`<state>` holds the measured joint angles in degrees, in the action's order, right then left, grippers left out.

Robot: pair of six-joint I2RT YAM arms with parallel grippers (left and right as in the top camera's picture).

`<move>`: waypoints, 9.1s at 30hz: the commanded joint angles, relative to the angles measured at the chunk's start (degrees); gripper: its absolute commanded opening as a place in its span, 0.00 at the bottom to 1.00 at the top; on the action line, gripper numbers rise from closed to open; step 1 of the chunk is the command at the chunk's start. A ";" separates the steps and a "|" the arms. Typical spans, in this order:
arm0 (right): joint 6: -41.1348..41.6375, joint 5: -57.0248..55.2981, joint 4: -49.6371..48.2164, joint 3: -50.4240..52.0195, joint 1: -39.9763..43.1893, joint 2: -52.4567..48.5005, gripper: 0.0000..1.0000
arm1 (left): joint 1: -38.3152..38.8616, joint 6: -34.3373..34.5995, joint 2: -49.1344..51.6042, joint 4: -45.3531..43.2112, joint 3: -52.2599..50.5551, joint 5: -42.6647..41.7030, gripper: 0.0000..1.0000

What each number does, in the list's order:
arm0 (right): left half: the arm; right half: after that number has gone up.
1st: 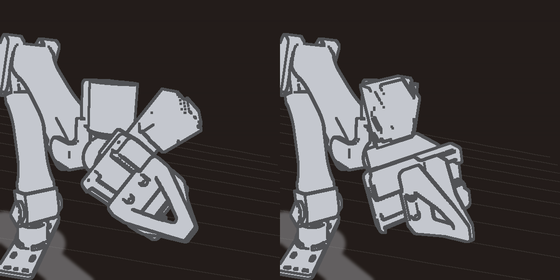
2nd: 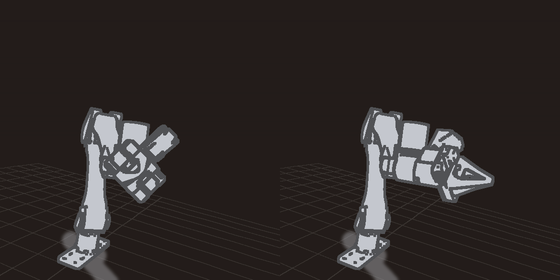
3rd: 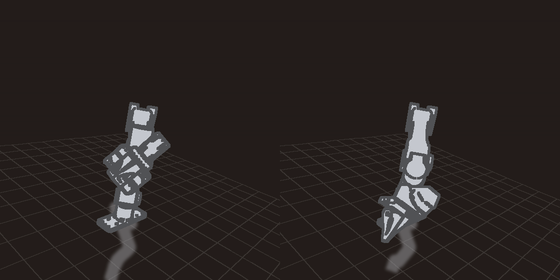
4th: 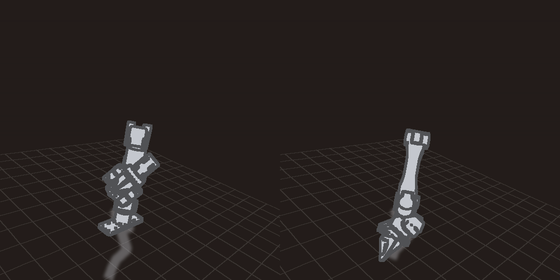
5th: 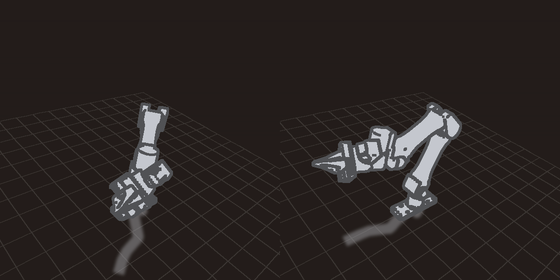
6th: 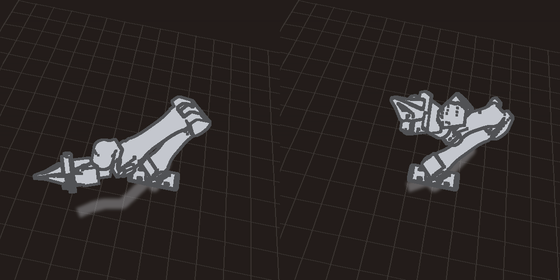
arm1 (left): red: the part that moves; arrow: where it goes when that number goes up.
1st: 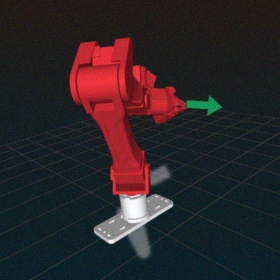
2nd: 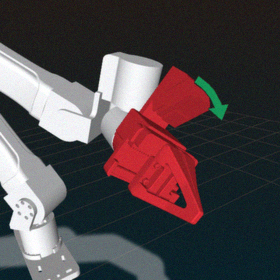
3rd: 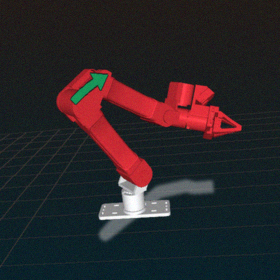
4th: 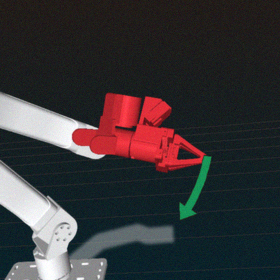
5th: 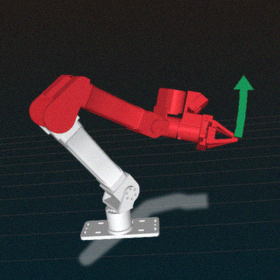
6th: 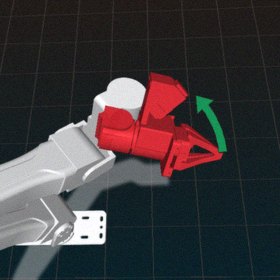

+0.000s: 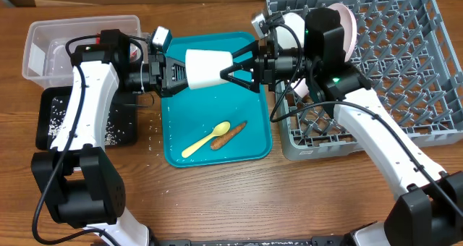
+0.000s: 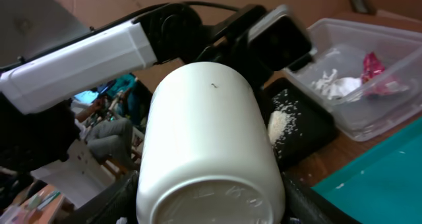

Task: Sort waste into correct bins and load items into the dishwasher
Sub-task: 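Open the left gripper and carry the cup right into the rack, then lower the white cup upside down into the rack and release, then reach the left gripper to the brown carrot and grasp it, then carry the carrot left and drop it onto the black tray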

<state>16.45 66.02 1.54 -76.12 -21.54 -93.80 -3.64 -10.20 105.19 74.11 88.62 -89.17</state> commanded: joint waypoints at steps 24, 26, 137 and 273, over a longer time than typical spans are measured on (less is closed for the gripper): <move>-0.24 -4.00 10.21 -0.13 15.50 1.29 0.38 | 1.03 0.15 0.07 -3.56 1.11 12.74 0.35; -1.70 -7.26 14.91 -0.15 16.92 1.70 0.38 | 1.07 0.24 0.07 -5.35 1.11 19.37 0.35; 7.41 -67.12 74.88 -10.88 1.92 2.49 0.93 | 10.25 9.18 0.39 -13.46 -1.57 72.78 0.36; 31.15 -46.99 41.40 -12.63 -19.58 -30.42 0.04 | -14.60 34.18 -8.90 -40.65 -29.64 90.16 1.00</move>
<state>50.54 18.11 42.96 -86.72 -43.72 -123.28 -18.37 24.08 97.12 33.06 55.77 3.60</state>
